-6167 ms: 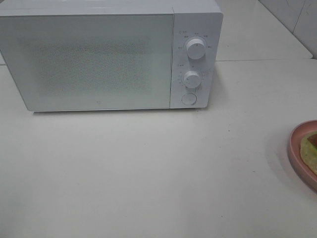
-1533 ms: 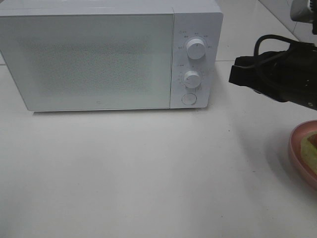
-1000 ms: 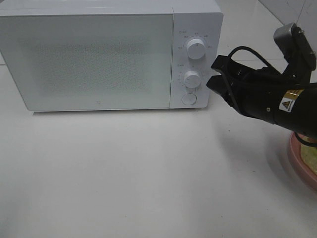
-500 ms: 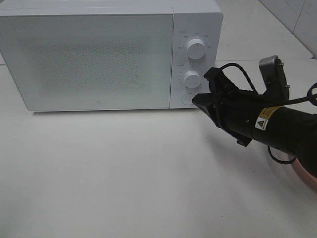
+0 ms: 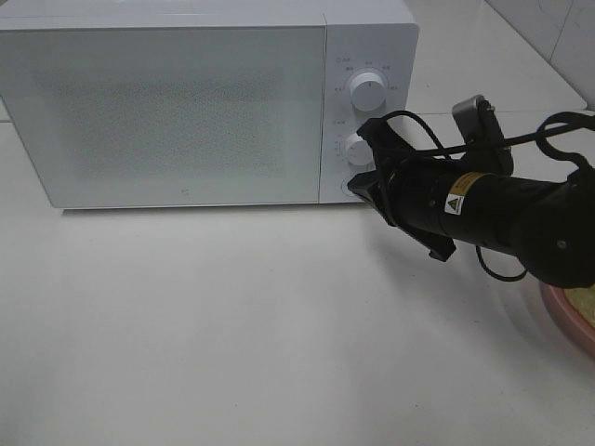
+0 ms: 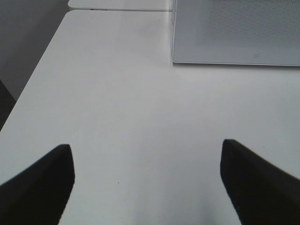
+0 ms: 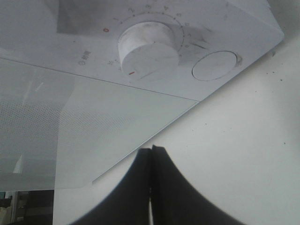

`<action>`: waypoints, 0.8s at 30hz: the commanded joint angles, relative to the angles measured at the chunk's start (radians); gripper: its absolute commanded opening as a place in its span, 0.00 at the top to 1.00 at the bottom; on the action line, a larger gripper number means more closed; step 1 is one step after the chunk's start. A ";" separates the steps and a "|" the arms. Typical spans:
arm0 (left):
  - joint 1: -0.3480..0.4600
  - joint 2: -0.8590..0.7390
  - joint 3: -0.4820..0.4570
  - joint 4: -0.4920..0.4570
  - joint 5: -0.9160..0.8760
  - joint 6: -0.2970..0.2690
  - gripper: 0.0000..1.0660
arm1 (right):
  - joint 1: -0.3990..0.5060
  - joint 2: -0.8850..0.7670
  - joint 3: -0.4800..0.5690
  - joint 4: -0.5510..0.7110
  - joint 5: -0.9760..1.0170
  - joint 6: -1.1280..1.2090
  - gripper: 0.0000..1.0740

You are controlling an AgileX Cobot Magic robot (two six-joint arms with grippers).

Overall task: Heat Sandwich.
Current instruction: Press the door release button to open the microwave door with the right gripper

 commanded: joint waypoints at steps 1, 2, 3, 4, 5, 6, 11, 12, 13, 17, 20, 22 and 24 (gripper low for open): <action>-0.005 -0.024 0.003 0.002 -0.017 -0.007 0.24 | 0.000 0.031 -0.048 -0.001 0.054 -0.004 1.00; -0.005 -0.024 0.003 0.002 -0.017 -0.007 0.24 | 0.000 0.038 -0.056 -0.001 0.054 -0.004 1.00; -0.005 -0.024 0.003 0.002 -0.017 -0.007 0.24 | 0.000 0.053 -0.068 -0.001 0.045 -0.007 1.00; -0.005 -0.024 0.003 0.002 -0.017 -0.007 0.24 | 0.000 0.053 -0.068 -0.001 0.045 -0.007 1.00; -0.005 -0.024 0.003 0.002 -0.017 -0.007 0.24 | 0.000 0.059 -0.074 -0.001 0.041 -0.009 1.00; -0.005 -0.024 0.003 0.002 -0.017 -0.007 0.24 | 0.000 0.067 -0.082 -0.001 0.038 -0.009 1.00; -0.005 -0.024 0.003 0.002 -0.017 -0.007 0.24 | -0.002 0.116 -0.121 -0.006 0.039 -0.015 1.00; -0.005 -0.024 0.003 0.002 -0.017 -0.007 0.24 | -0.014 0.124 -0.129 -0.017 0.034 -0.028 1.00; -0.005 -0.024 0.003 0.002 -0.017 -0.007 0.24 | -0.014 0.124 -0.129 -0.017 0.034 -0.028 1.00; -0.005 -0.024 0.003 0.002 -0.017 -0.007 0.24 | -0.048 0.124 -0.134 -0.097 -0.001 -0.049 1.00; -0.005 -0.024 0.003 0.002 -0.017 -0.007 0.24 | -0.071 0.124 -0.138 -0.125 -0.006 -0.024 1.00; -0.005 -0.024 0.003 0.002 -0.017 -0.007 0.24 | -0.071 0.124 -0.138 -0.123 -0.003 -0.024 1.00; -0.005 -0.024 0.003 0.002 -0.017 -0.007 0.24 | -0.071 0.134 -0.138 -0.106 -0.001 -0.025 1.00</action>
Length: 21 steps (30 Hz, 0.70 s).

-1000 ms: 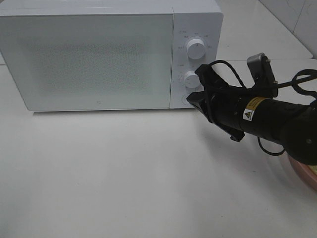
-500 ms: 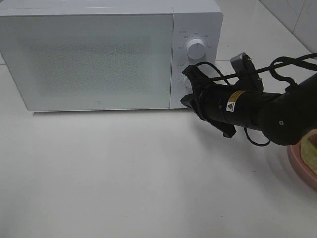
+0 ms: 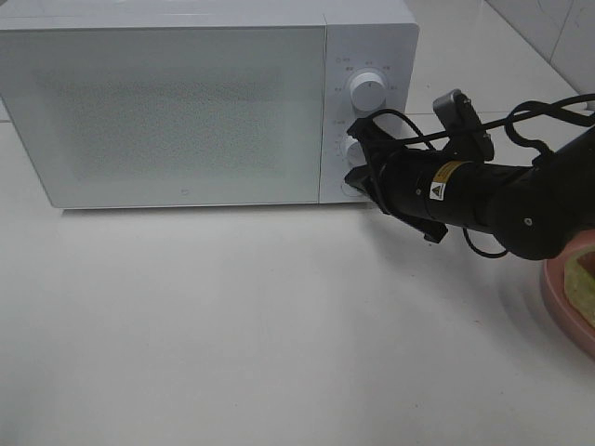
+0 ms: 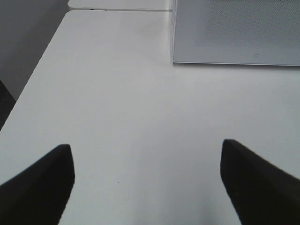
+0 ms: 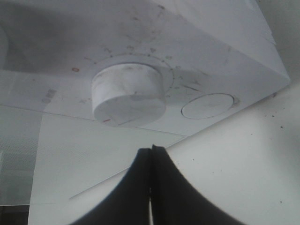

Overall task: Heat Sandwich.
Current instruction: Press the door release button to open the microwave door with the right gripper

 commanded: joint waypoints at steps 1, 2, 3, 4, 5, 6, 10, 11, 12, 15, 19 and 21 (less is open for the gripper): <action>-0.005 -0.024 0.003 0.002 -0.017 -0.007 0.24 | -0.003 0.026 -0.015 -0.002 -0.017 0.006 1.00; -0.005 -0.024 0.003 0.002 -0.017 -0.007 0.24 | -0.003 0.026 -0.015 -0.002 -0.017 0.006 1.00; -0.005 -0.024 0.003 0.002 -0.017 -0.007 0.24 | -0.003 0.037 -0.015 -0.004 -0.030 0.009 1.00; -0.005 -0.024 0.003 0.002 -0.017 -0.007 0.24 | -0.003 0.051 -0.015 -0.007 -0.050 0.014 1.00; -0.005 -0.024 0.003 0.002 -0.017 -0.007 0.24 | -0.003 0.073 -0.015 -0.011 -0.088 0.018 1.00; -0.005 -0.024 0.003 0.002 -0.017 -0.007 0.24 | -0.003 0.081 -0.015 -0.009 -0.109 0.017 1.00; -0.005 -0.024 0.003 0.002 -0.017 -0.007 0.24 | -0.009 0.109 -0.028 -0.004 -0.124 0.013 1.00; -0.005 -0.024 0.003 0.002 -0.017 -0.007 0.24 | -0.009 0.109 -0.028 -0.004 -0.124 0.013 1.00; -0.005 -0.024 0.003 0.002 -0.017 -0.007 0.24 | -0.014 0.116 -0.034 -0.017 -0.124 0.012 1.00; -0.005 -0.024 0.003 0.002 -0.017 -0.007 0.24 | -0.020 0.130 -0.058 -0.030 -0.121 0.002 1.00; -0.005 -0.024 0.003 0.002 -0.017 -0.007 0.24 | -0.029 0.135 -0.067 -0.023 -0.097 -0.006 1.00; -0.005 -0.024 0.003 0.002 -0.017 -0.007 0.24 | -0.037 0.137 -0.072 -0.023 -0.090 -0.013 1.00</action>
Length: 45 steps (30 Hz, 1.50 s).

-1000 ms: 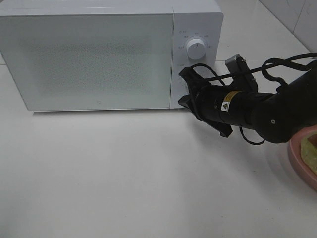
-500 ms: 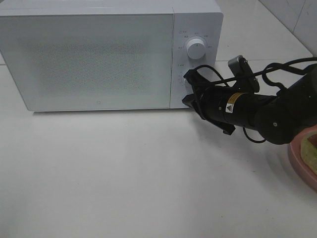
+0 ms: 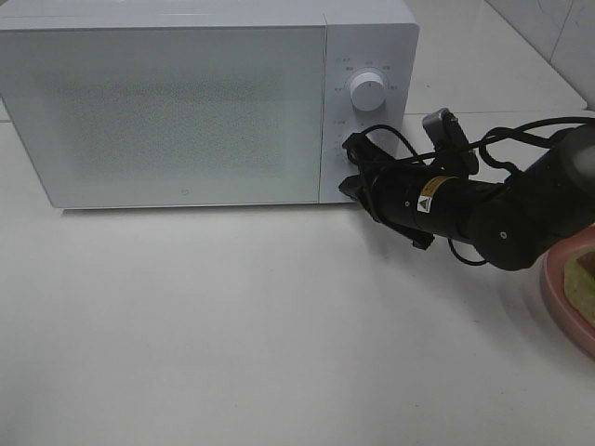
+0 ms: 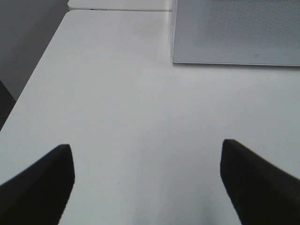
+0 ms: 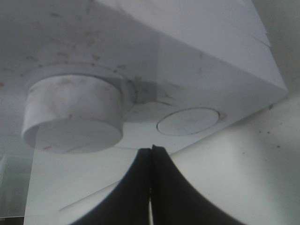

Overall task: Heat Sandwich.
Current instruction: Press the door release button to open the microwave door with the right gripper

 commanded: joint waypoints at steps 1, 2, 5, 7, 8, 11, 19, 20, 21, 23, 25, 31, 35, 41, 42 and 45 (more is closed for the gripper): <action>-0.005 -0.024 0.003 0.002 -0.017 -0.007 0.24 | -0.016 0.007 -0.021 -0.011 0.012 -0.027 1.00; -0.005 -0.024 0.003 0.002 -0.017 -0.007 0.24 | -0.018 0.008 -0.026 -0.011 0.014 -0.031 1.00; -0.005 -0.024 0.003 0.002 -0.017 -0.007 0.24 | -0.023 0.012 -0.032 -0.011 0.020 -0.037 1.00; -0.005 -0.024 0.003 0.002 -0.017 -0.007 0.24 | -0.025 0.015 -0.041 -0.011 0.041 -0.048 1.00; -0.005 -0.024 0.003 0.002 -0.017 -0.007 0.24 | -0.026 0.017 -0.041 -0.008 0.041 -0.050 1.00; -0.005 -0.024 0.003 0.002 -0.017 -0.007 0.24 | -0.026 0.028 -0.041 0.005 0.034 -0.057 1.00; -0.005 -0.024 0.003 0.002 -0.017 -0.007 0.24 | -0.026 0.063 -0.041 0.016 -0.012 -0.067 1.00; -0.005 -0.024 0.003 0.002 -0.017 -0.007 0.24 | -0.026 0.067 -0.041 0.019 -0.026 -0.069 1.00; -0.005 -0.024 0.003 0.002 -0.017 -0.007 0.24 | -0.026 0.073 -0.042 0.024 -0.034 -0.071 1.00; -0.005 -0.024 0.003 0.002 -0.017 -0.007 0.24 | -0.026 0.083 -0.044 0.034 -0.050 -0.073 1.00; -0.005 -0.024 0.003 0.002 -0.017 -0.007 0.24 | -0.026 0.089 -0.044 0.038 -0.071 -0.080 1.00; -0.005 -0.024 0.003 0.002 -0.017 -0.007 0.24 | -0.026 0.089 -0.044 0.099 -0.103 -0.146 1.00; -0.005 -0.024 0.003 0.002 -0.017 -0.007 0.24 | -0.026 0.089 -0.044 0.124 -0.112 -0.172 1.00; -0.005 -0.024 0.003 0.002 -0.017 -0.007 0.24 | -0.026 0.092 -0.047 0.146 -0.129 -0.199 1.00; -0.005 -0.024 0.003 0.002 -0.017 -0.007 0.24 | -0.026 0.100 -0.058 0.143 -0.131 -0.193 1.00; -0.005 -0.024 0.003 0.002 -0.017 -0.007 0.24 | -0.026 0.116 -0.075 0.136 -0.160 -0.192 1.00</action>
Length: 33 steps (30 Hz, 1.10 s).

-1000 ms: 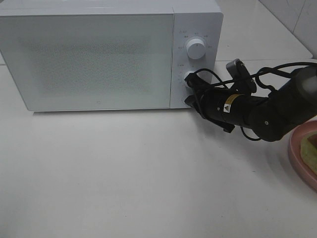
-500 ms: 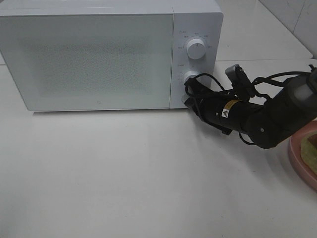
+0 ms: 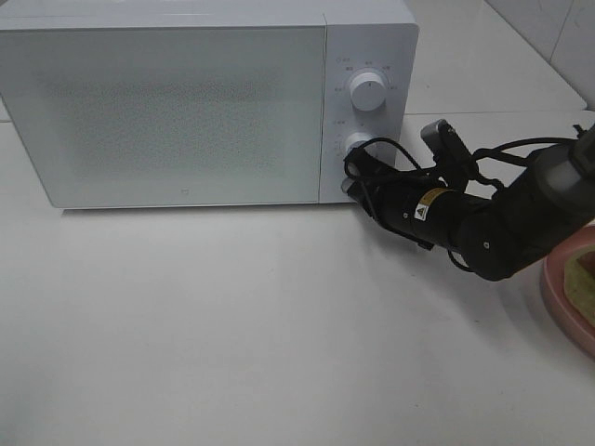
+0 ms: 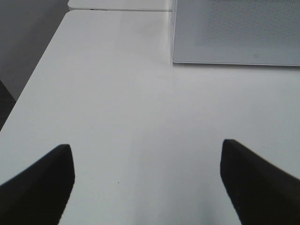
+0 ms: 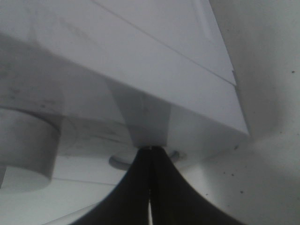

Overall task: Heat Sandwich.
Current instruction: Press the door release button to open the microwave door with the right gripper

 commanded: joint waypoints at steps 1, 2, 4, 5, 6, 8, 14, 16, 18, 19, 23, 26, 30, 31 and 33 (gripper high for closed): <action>-0.005 -0.024 0.003 0.002 -0.016 -0.007 0.24 | -0.003 0.004 -0.031 0.035 -0.073 -0.014 1.00; -0.005 -0.024 0.003 0.002 -0.016 -0.007 0.24 | -0.003 0.004 -0.031 0.034 -0.088 -0.014 1.00; -0.005 -0.024 0.003 0.002 -0.016 -0.007 0.24 | -0.003 0.006 -0.031 0.044 -0.096 -0.018 1.00; -0.005 -0.024 0.003 0.002 -0.016 -0.007 0.24 | -0.003 0.006 -0.031 0.046 -0.096 -0.022 1.00; -0.005 -0.024 0.003 0.002 -0.016 -0.007 0.24 | -0.003 0.006 -0.031 0.046 -0.096 -0.022 1.00; -0.005 -0.024 0.003 0.002 -0.016 -0.007 0.24 | -0.003 0.006 -0.031 0.046 -0.105 -0.038 1.00; -0.005 -0.024 0.003 0.002 -0.016 -0.007 0.24 | -0.003 0.006 -0.031 0.104 -0.171 -0.091 1.00; -0.005 -0.024 0.003 0.002 -0.016 -0.007 0.24 | -0.003 0.006 -0.031 0.118 -0.174 -0.096 1.00; -0.005 -0.024 0.003 0.002 -0.016 -0.007 0.24 | -0.003 0.006 -0.031 0.124 -0.184 -0.104 1.00; -0.005 -0.024 0.003 0.002 -0.016 -0.007 0.24 | -0.003 0.006 -0.031 0.127 -0.184 -0.104 1.00; -0.005 -0.024 0.003 0.002 -0.016 -0.007 0.24 | -0.003 0.006 -0.031 0.168 -0.186 -0.097 1.00; -0.005 -0.024 0.003 0.002 -0.016 -0.007 0.24 | -0.003 0.006 -0.031 0.173 -0.196 -0.091 1.00; -0.005 -0.024 0.003 0.002 -0.016 -0.007 0.24 | -0.003 0.008 -0.045 0.176 -0.179 -0.089 1.00; -0.005 -0.024 0.003 0.002 -0.016 -0.007 0.24 | -0.003 0.011 -0.060 0.174 -0.178 -0.087 1.00; -0.005 -0.024 0.003 0.002 -0.016 -0.007 0.24 | -0.003 0.012 -0.073 0.173 -0.180 -0.084 1.00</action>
